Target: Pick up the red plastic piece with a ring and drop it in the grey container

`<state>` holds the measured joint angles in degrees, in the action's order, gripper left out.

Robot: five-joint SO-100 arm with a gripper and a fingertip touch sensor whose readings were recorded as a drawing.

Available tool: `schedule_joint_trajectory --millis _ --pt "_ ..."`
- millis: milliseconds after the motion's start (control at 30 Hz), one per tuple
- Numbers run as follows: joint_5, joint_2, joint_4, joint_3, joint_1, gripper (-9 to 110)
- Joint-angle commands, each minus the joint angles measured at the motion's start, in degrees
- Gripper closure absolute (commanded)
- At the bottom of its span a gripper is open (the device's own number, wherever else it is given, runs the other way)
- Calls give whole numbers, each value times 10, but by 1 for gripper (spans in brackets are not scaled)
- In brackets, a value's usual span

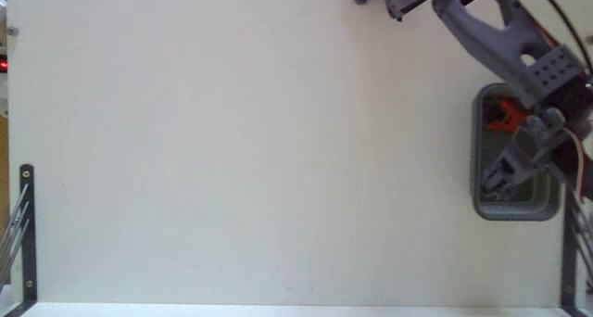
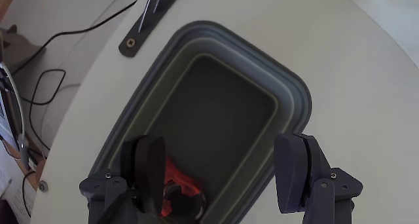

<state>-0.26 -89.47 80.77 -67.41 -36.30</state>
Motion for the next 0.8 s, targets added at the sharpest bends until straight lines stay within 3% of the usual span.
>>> schedule_joint_trajectory --millis 0,767 --pt "3 -60 9 -8 7 -9" --pt "3 -203 10 -151 116 -9"
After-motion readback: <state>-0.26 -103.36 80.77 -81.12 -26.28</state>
